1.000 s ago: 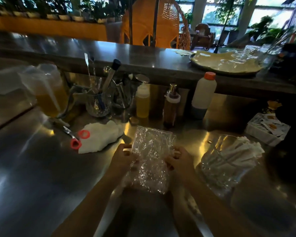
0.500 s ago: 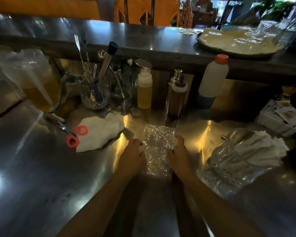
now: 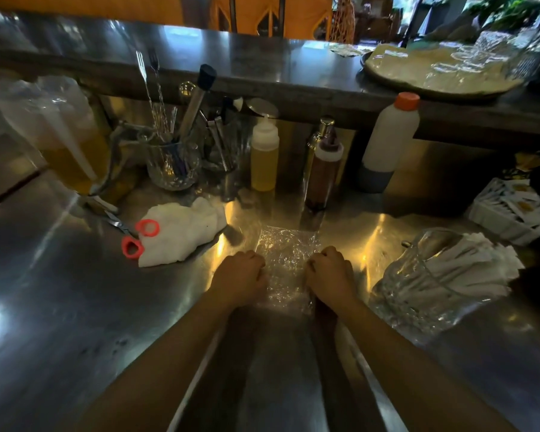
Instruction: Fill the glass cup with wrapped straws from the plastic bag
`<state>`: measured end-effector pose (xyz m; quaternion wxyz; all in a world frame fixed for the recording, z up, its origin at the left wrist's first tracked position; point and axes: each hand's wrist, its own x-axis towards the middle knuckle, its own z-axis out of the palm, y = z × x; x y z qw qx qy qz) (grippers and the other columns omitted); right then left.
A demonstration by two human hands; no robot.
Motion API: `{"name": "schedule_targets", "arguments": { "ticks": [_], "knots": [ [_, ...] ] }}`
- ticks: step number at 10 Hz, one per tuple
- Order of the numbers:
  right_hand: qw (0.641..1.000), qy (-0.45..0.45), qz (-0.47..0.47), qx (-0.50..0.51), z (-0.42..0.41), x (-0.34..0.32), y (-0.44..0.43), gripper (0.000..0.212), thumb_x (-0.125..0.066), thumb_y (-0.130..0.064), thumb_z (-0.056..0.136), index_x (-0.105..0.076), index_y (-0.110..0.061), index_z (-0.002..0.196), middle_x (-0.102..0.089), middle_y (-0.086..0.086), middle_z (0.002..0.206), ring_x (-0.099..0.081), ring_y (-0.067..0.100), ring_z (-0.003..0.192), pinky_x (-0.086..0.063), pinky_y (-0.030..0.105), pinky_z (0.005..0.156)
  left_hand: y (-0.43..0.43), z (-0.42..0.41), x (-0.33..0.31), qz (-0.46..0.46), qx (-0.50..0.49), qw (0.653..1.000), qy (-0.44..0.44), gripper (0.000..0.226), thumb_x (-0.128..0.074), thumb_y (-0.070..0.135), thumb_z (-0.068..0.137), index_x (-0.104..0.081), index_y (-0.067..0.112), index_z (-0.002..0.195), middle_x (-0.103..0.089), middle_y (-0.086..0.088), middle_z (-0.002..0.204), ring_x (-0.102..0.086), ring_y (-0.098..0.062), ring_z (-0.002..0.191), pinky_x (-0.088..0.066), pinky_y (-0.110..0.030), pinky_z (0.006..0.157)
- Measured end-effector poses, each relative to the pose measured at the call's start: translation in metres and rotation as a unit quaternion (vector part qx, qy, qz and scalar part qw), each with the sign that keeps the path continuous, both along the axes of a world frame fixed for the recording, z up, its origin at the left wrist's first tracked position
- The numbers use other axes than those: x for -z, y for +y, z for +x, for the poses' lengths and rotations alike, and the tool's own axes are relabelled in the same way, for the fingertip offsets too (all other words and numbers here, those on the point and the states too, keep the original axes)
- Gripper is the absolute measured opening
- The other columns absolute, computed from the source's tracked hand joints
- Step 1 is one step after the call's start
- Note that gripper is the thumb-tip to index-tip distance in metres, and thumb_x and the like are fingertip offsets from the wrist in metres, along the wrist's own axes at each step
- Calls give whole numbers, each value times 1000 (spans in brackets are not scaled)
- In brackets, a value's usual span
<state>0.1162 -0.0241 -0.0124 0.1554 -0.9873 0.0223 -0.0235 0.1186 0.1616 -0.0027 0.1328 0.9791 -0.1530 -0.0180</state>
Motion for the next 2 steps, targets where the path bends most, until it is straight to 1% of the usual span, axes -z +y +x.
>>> {"name": "schedule_targets", "arguments": {
  "ticks": [1, 2],
  "knots": [
    [999, 42, 19, -19, 4, -11, -6, 23, -48, -23, 87, -65, -8, 93, -56, 11, 109, -55, 28, 95, -44, 39, 85, -3, 8, -7, 9, 20, 1000, 14, 29, -49, 28, 88, -63, 13, 108, -66, -8, 112, -59, -24, 101, -48, -39, 85],
    [991, 99, 91, -24, 10, -29, -14, 20, -54, -23, 82, -65, -7, 90, -62, 12, 103, -59, 28, 89, -50, 35, 78, -9, 13, -26, -2, 17, 1000, 10, 33, -54, 32, 87, -61, 17, 115, -64, -6, 119, -57, -23, 108, -48, -40, 90]
  ]
}}
